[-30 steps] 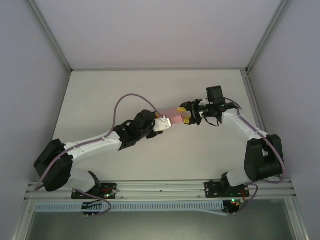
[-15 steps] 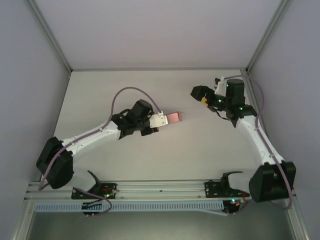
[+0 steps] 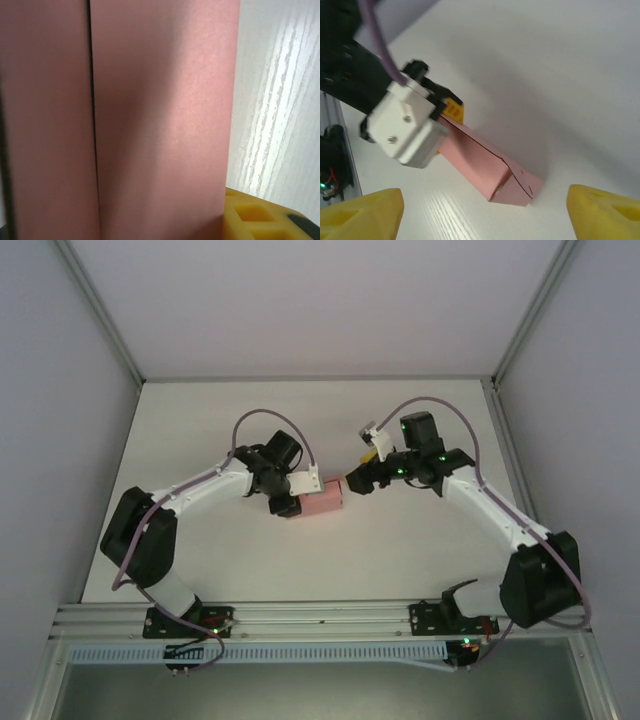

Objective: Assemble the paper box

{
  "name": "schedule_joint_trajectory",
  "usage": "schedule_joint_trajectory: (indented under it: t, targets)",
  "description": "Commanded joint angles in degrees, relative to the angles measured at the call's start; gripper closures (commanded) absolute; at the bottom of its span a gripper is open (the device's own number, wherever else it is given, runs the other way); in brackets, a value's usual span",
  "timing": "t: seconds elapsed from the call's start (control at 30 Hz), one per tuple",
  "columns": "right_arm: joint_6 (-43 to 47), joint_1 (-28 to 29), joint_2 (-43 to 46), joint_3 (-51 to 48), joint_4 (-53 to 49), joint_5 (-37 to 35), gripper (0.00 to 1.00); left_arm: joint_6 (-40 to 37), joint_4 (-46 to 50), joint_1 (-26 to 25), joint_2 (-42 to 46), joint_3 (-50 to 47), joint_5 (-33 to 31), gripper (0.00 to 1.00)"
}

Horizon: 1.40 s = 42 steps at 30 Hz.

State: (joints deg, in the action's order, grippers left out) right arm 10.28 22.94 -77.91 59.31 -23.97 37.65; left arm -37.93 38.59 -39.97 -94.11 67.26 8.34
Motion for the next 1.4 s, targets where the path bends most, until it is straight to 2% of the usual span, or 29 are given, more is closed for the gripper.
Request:
schedule_joint_trajectory:
  t: [0.0, 0.17, 0.4, 0.5, 0.57, 0.6, 0.63, 0.77, 0.97, 1.1, 1.27, 1.37]
  targets:
    - [6.09, 0.58, -4.06, 3.63, -5.43, -0.64, 0.24, -0.48, 2.79, 0.6, -1.67, 1.71, 1.7, 0.56]
    - [8.02, 3.17, -8.63, 5.96, -7.19, -1.6, 0.34, 0.05, 3.16, 0.68, -2.92, 3.05, 1.84, 0.56]
    - [7.97, 5.34, -11.47, 7.23, -8.71, -8.77, 0.39, 0.05, 3.67, 0.75, -2.83, 4.03, 2.19, 0.55]
    - [6.97, 5.52, -12.23, 7.58, -7.62, -10.31, 0.5, 0.09, 3.74, 0.69, -2.83, 4.25, 2.12, 0.55]
    - [5.88, 5.62, -12.57, 7.94, -6.78, -10.31, 0.66, 0.55, 3.88, 0.7, -3.35, 4.7, 1.8, 0.55]
    - [5.15, 5.62, -12.55, 8.17, -6.26, -10.24, 0.69, 1.04, 4.02, 0.67, -3.67, 5.04, 1.24, 0.55]
    - [4.53, 5.7, -12.51, 8.27, -6.01, -9.77, 0.75, 1.56, 4.24, 0.68, -4.13, 5.5, 0.63, 0.55]
    - [2.11, 5.96, -12.29, 8.79, -6.47, -7.74, 0.86, 2.07, 3.87, 0.64, -5.01, 5.98, 0.05, 0.55]
    - [-14.92, 6.09, -13.4, 10.29, -7.37, -3.7, 1.0, 3.11, 3.88, 0.59, -6.08, 7.1, -1.32, 0.55]
    - [-21.82, 6.06, -13.56, 10.36, -9.19, 1.36, 1.0, 3.22, 4.16, 0.61, -6.6, 7.37, -2.6, 0.55]
    - [-25.18, 4.63, -14.26, 11.98, -12.86, 8.67, 1.0, 2.73, 5.03, 0.6, -7.04, 7.76, -3.18, 0.55]
    - [-27.44, 2.67, -15.13, 12.07, -12.72, 17.17, 1.0, 2.1, 5.9, 0.66, -7.14, 7.46, -3.12, 0.55]
